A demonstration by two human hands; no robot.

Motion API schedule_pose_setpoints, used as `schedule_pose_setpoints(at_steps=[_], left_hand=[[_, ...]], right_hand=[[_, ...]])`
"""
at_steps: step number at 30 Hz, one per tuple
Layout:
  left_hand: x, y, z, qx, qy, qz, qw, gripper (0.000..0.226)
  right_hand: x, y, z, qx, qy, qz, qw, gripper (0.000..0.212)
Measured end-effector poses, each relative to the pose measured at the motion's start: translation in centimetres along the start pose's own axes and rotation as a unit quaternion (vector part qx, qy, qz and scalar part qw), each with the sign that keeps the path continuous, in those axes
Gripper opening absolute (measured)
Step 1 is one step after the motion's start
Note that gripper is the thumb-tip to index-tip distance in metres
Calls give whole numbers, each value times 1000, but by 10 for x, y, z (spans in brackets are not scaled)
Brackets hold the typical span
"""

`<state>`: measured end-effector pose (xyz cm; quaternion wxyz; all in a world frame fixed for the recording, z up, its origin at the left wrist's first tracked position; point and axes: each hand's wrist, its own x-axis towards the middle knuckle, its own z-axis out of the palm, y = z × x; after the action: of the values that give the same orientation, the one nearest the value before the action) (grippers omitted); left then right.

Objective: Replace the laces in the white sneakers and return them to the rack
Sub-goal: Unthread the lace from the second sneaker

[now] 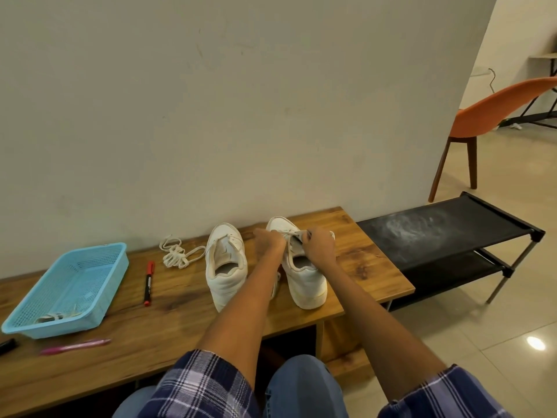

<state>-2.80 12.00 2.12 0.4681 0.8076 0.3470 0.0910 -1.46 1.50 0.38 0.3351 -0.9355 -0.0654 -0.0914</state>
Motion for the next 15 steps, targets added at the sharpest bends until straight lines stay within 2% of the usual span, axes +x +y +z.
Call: schedule_pose_setpoints(at_steps=[3, 6, 8, 14, 15], left_hand=[[0, 13, 0, 76, -20, 170, 982, 30], [0, 20, 1, 288, -19, 293, 912, 22], [-2, 24, 2, 363, -1, 318, 876, 16], [-8, 22, 6, 402, 2, 352, 845, 17], [-8, 21, 6, 387, -1, 352, 852, 17]], right_hand=[[1, 0, 1, 6, -1, 4, 1000, 42], [2, 1, 3, 31, -3, 10, 999, 34], [3, 2, 4, 41, -4, 13, 999, 31], [3, 5, 6, 48, -3, 20, 999, 39], [3, 5, 6, 52, -4, 23, 998, 37]])
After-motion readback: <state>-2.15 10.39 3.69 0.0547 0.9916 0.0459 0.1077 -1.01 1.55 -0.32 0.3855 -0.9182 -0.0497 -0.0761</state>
